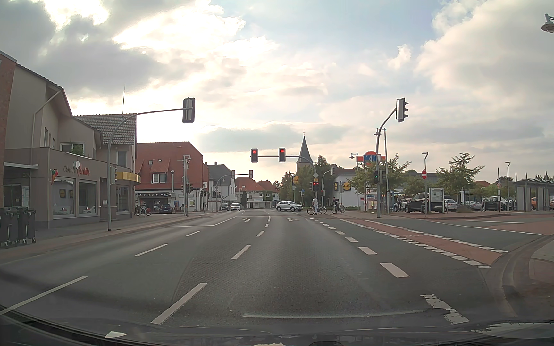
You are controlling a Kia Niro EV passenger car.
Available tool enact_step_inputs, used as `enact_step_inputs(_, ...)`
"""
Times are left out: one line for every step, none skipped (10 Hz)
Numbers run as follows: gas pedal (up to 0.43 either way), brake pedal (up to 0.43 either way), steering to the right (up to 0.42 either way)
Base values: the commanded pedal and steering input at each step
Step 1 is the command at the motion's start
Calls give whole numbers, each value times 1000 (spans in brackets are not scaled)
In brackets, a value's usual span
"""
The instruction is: Follow the waypoints while adhering to traffic rules and regulations
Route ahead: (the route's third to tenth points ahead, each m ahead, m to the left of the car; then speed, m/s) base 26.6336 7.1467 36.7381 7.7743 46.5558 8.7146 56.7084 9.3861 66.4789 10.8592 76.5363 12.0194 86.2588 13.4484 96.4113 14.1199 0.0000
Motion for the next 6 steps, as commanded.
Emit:
enact_step_inputs(0,220,-5)
enact_step_inputs(0,220,-5)
enact_step_inputs(0,220,-5)
enact_step_inputs(0,220,-5)
enact_step_inputs(0,220,-5)
enact_step_inputs(0,226,-5)
